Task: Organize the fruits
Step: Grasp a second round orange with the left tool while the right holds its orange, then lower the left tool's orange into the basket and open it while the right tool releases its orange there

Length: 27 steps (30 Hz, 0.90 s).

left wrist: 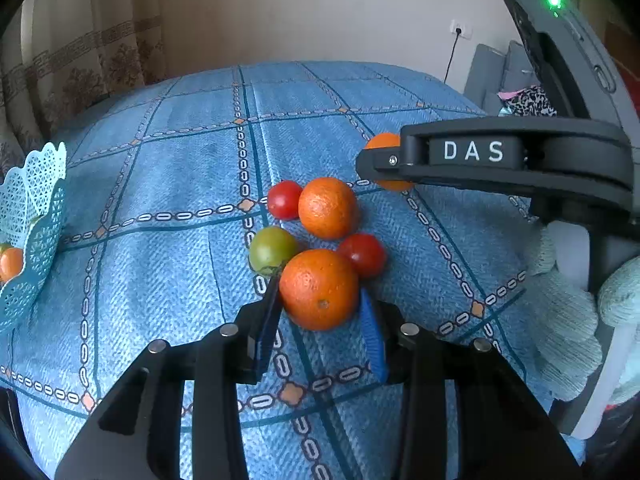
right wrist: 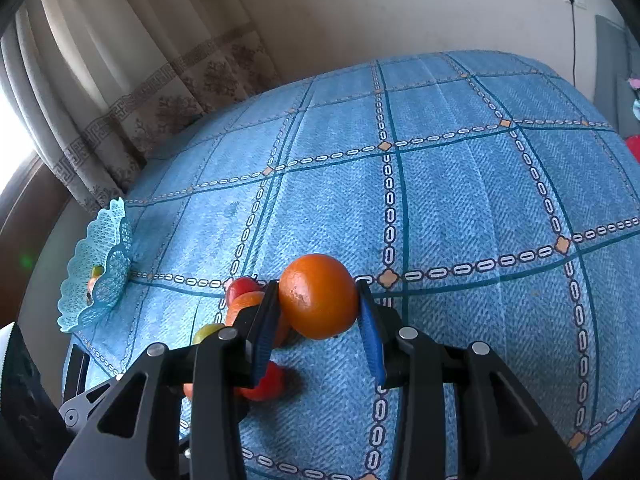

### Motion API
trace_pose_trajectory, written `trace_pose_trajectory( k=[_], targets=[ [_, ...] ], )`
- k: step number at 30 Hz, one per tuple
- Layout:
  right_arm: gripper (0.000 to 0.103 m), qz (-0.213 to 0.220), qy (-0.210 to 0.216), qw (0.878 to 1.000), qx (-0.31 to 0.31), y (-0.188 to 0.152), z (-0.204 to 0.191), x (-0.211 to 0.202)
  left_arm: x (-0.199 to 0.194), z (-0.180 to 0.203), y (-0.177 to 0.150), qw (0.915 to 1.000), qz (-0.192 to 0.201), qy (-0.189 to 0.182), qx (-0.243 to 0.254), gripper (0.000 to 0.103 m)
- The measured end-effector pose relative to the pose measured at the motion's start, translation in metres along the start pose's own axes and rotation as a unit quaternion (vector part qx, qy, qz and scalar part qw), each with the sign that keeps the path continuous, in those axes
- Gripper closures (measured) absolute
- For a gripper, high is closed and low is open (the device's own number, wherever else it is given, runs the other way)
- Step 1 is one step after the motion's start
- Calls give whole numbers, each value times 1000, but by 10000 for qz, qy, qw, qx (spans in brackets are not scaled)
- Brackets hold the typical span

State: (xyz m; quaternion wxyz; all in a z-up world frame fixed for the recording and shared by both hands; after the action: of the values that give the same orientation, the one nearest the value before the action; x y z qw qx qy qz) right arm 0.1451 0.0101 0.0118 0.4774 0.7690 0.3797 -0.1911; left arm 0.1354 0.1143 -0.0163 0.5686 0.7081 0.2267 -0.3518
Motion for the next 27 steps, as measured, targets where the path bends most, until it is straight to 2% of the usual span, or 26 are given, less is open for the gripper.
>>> trace_pose_trajectory(
  k=[8, 21, 27],
  targets=[
    [65, 52, 46, 9999, -75, 0, -8, -6, -15, -22, -3, 9998, 149, 19, -154, 64],
    [65, 11, 264, 9988, -416, -1, -50, -2, -57, -107, 1, 9916, 556, 782, -866, 64],
    [65, -53, 346, 9975, -617, -1, -74, 3, -68, -146, 3, 9858, 664, 892, -1257, 64]
  ],
)
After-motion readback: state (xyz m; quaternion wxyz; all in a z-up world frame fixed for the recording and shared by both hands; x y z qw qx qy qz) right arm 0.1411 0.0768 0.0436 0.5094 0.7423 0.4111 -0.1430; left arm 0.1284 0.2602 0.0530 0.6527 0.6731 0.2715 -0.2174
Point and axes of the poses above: each gripper's, at about its wrist camera, not at the fingertips, and x roughly the way its jaws point, z to its right, y to its top, the point moved 3 cm from there along x, roughly the way its jaws point, and after that the axes turned 10 degrees about y, right-handed, at the moved point
